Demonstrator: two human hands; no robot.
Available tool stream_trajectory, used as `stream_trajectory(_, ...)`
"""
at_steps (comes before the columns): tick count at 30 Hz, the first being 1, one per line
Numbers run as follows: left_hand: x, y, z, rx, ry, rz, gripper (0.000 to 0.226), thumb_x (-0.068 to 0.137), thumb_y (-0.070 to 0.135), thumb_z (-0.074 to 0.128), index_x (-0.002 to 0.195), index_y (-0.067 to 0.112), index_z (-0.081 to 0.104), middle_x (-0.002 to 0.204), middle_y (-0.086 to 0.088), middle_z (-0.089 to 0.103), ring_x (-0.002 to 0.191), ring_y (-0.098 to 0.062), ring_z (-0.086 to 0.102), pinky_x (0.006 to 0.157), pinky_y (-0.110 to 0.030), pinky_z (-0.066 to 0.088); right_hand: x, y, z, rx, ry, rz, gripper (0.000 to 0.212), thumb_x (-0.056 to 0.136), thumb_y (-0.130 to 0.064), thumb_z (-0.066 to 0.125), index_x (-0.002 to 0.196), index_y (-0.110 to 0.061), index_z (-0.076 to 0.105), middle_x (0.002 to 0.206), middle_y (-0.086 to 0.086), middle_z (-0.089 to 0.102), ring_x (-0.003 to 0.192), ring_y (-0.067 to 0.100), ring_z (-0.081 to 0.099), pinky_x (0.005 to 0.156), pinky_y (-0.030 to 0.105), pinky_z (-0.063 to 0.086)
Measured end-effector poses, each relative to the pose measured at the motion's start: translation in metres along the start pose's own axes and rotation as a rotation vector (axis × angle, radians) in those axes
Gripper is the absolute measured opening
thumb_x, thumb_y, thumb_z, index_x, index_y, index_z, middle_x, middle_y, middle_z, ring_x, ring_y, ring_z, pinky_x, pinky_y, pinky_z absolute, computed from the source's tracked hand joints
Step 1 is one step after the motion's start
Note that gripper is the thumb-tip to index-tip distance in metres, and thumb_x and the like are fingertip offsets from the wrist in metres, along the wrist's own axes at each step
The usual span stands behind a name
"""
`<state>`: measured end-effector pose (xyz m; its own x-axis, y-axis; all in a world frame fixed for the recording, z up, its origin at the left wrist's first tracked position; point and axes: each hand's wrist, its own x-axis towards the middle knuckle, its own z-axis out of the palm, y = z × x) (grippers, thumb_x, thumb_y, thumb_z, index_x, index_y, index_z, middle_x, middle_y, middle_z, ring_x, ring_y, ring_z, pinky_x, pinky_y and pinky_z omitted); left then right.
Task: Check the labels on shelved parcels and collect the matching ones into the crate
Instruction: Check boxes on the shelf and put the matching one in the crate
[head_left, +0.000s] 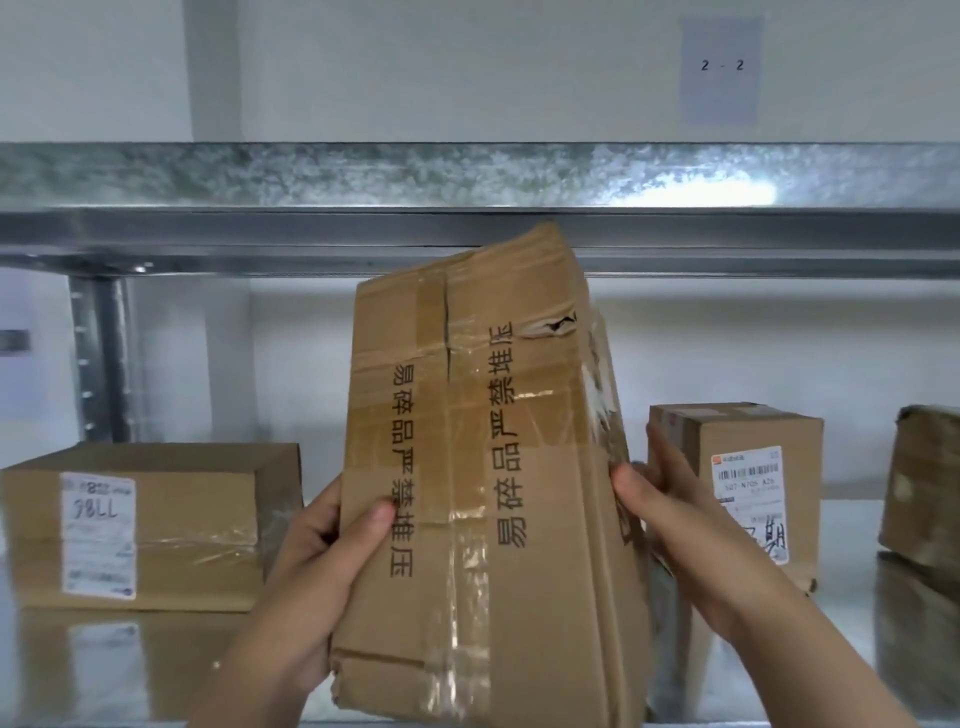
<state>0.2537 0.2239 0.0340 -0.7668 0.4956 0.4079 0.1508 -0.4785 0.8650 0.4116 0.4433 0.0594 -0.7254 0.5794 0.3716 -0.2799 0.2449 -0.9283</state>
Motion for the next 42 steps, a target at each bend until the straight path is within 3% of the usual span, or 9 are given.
stream_trajectory(3,0.004,-0.004,-0.002,0.035,0.032,0.046,0.058,0.080,0.017,0.064,0.134,0.036,0.059,0.099,-0.007,0.081,0.081,-0.021,0.078,0.064,-0.033,0.065,0.002,-0.003,-0.003,0.040,-0.005,0.022,0.168,0.018,-0.079,0.093,0.165,-0.036,0.023,0.143,-0.005,0.062,0.127,0.013,0.064,0.117,0.044,0.044)
stream_trajectory(9,0.009,0.000,-0.003,0.438,0.127,0.148,0.041,0.090,0.063,0.063,0.126,0.045,0.069,0.124,0.022,0.073,0.120,-0.005,0.065,0.113,-0.044,0.046,-0.002,-0.006,-0.004,-0.006,0.049,-0.154,0.064,0.057,-0.051,0.091,0.118,-0.035,0.077,0.110,0.002,0.081,0.105,0.028,0.077,0.094,0.050,0.061)
stream_trajectory(12,-0.002,0.006,0.008,0.284,0.025,-0.008,0.068,0.059,0.093,0.058,0.104,0.046,0.078,0.105,0.029,0.076,0.108,-0.002,0.069,0.105,-0.031,0.043,-0.007,-0.005,0.003,0.032,-0.015,-0.188,0.053,0.074,-0.028,0.093,0.123,-0.034,0.072,0.112,-0.001,0.081,0.104,0.023,0.078,0.090,0.043,0.061)
stream_trajectory(15,-0.005,0.006,0.003,0.198,-0.066,-0.015,0.107,0.032,0.093,0.079,0.127,0.046,0.069,0.126,0.018,0.073,0.120,-0.007,0.068,0.108,-0.037,0.046,-0.010,-0.004,0.010,0.027,-0.043,-0.204,0.053,0.077,-0.022,0.081,0.127,-0.036,0.068,0.112,-0.004,0.081,0.102,0.018,0.078,0.087,0.038,0.062)
stream_trajectory(24,0.009,0.001,0.008,0.161,0.006,-0.041,0.007,0.101,0.008,0.059,0.101,0.009,0.066,0.085,-0.006,0.078,0.084,-0.020,0.074,0.058,-0.020,0.046,-0.012,-0.001,0.018,0.009,-0.045,-0.232,0.048,0.072,-0.026,0.079,0.119,-0.029,0.071,0.105,-0.006,0.082,0.095,0.013,0.079,0.075,0.021,0.062)
stream_trajectory(31,0.028,0.008,0.007,0.143,0.078,-0.094,0.043,0.067,0.037,0.090,0.084,0.010,0.061,0.086,-0.015,0.073,0.060,-0.016,0.069,0.050,-0.016,0.049,-0.008,0.008,0.002,0.163,-0.064,-0.136,0.040,0.091,-0.046,0.066,0.128,-0.033,0.071,0.121,0.000,0.078,0.111,0.021,0.074,0.094,0.042,0.056)
stream_trajectory(35,0.013,0.004,-0.005,0.147,-0.013,0.051,0.008,0.095,0.011,0.062,0.100,0.007,0.067,0.070,-0.007,0.075,0.055,0.001,0.071,0.048,-0.009,0.049,0.004,0.032,-0.013,0.177,-0.032,-0.004,0.037,0.101,-0.018,0.061,0.137,-0.016,0.066,0.124,0.016,0.075,0.119,0.035,0.070,0.101,0.047,0.054)
stream_trajectory(38,0.007,-0.002,-0.018,0.080,-0.091,0.146,0.048,0.079,0.047,0.080,0.118,0.018,0.074,0.107,-0.011,0.079,0.095,-0.027,0.077,0.070,-0.031,0.063,0.006,0.048,-0.021,0.225,-0.127,0.143,0.082,0.079,-0.039,0.091,0.149,-0.016,0.055,0.135,0.010,0.072,0.132,0.029,0.064,0.121,0.049,0.041)
stream_trajectory(42,0.013,-0.005,-0.023,0.091,0.041,0.263,0.031,0.098,0.002,0.051,0.114,0.026,0.061,0.092,-0.004,0.080,0.077,-0.017,0.075,0.064,-0.026,0.063,0.006,0.053,-0.025,0.277,-0.228,0.097,0.092,0.045,-0.054,0.103,0.124,-0.015,0.077,0.128,0.016,0.074,0.117,0.025,0.072,0.098,0.038,0.059)
